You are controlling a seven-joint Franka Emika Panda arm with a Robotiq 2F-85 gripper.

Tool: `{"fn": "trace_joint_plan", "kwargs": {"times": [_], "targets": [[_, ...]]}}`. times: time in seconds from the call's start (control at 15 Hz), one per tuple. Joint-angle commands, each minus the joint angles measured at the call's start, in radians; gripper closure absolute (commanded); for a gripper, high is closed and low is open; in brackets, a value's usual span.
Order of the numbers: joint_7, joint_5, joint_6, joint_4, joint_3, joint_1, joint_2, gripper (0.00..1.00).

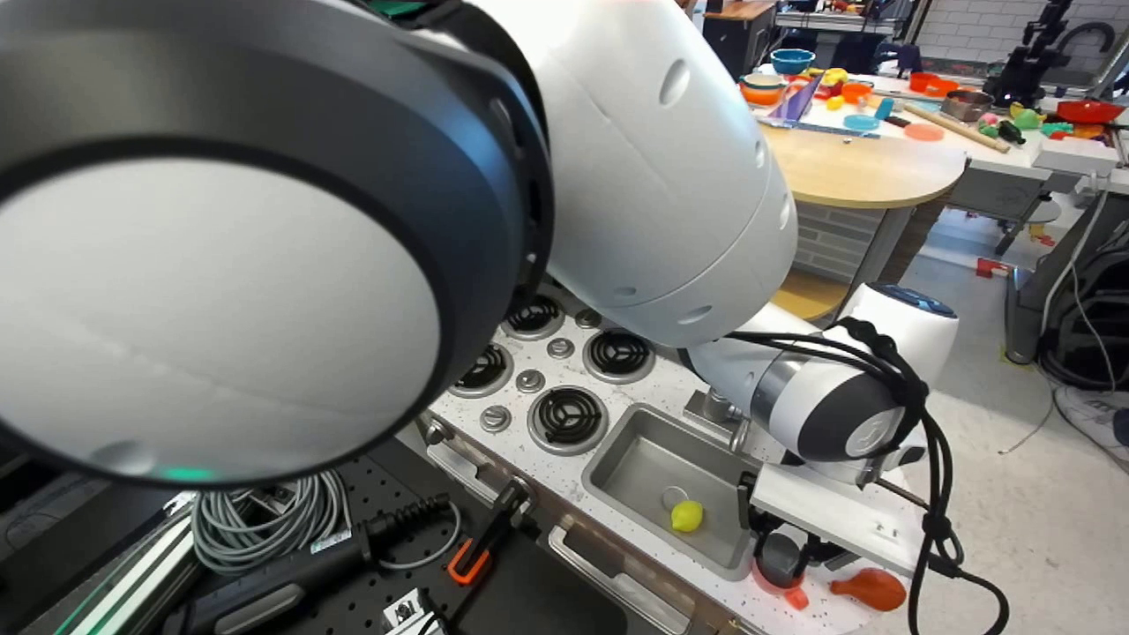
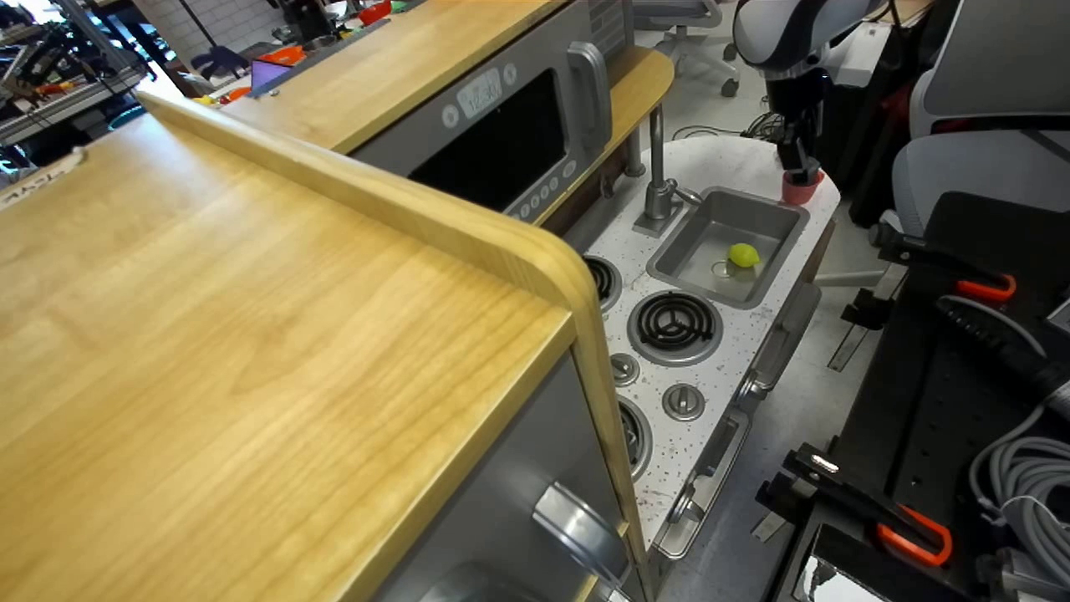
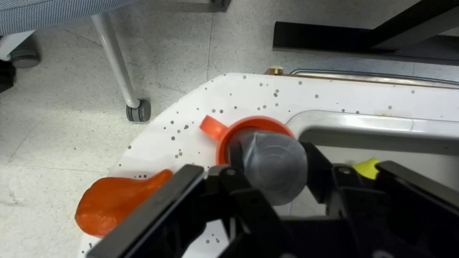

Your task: Put the grey thing on the stove

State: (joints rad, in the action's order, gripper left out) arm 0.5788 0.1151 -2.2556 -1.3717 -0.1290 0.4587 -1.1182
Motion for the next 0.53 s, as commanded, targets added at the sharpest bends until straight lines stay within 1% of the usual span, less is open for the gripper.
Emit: {"fn": "trace_joint_plan", "kwargs": {"times": [0.0,0.13,0.27,0.47], "targets": [[-0.015,0.016,0.021,-0.113,-0.005,-0.015,0.109,0.81],[-0.028,0.023,0.011,-0.174,-0.013,-0.028,0.162,0.81],[-0.026,0.024,0.006,-0.239,-0.007,-0.034,0.219,0.81],[-0.023,0.040,-0.027,-0.339,0.001,-0.062,0.292,0.81]]}}
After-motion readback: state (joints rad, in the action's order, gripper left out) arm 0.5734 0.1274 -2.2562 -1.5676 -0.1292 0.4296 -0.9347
